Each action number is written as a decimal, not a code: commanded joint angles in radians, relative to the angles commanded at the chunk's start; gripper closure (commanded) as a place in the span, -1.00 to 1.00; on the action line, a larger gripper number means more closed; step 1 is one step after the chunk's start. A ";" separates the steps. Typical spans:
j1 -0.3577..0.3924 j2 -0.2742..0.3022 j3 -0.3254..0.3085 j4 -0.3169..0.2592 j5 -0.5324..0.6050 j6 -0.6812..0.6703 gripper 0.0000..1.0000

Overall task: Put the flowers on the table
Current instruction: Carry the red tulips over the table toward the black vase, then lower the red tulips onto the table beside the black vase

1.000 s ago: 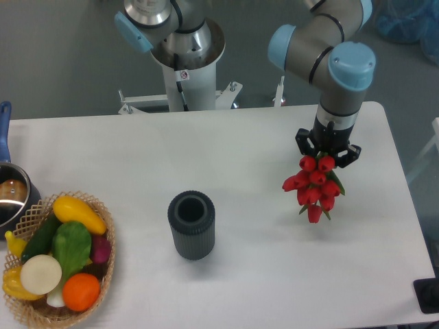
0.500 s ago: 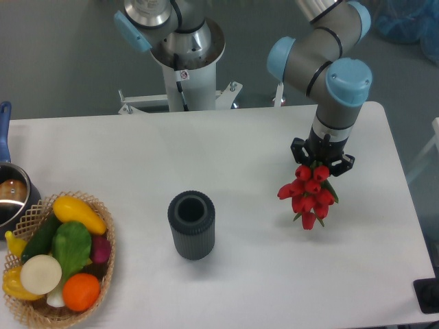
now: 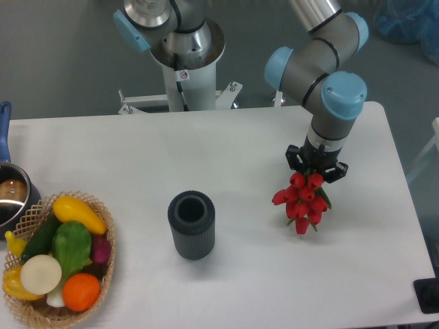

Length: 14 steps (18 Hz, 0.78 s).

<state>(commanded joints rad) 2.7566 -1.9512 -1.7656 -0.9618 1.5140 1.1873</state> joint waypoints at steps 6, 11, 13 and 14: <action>-0.006 -0.014 0.000 0.002 -0.002 -0.031 0.16; -0.008 -0.017 0.000 0.002 -0.002 -0.051 0.16; -0.009 -0.018 -0.002 0.003 -0.002 -0.051 0.15; -0.009 -0.021 -0.003 0.003 -0.002 -0.051 0.15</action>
<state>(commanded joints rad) 2.7474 -1.9727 -1.7687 -0.9587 1.5125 1.1367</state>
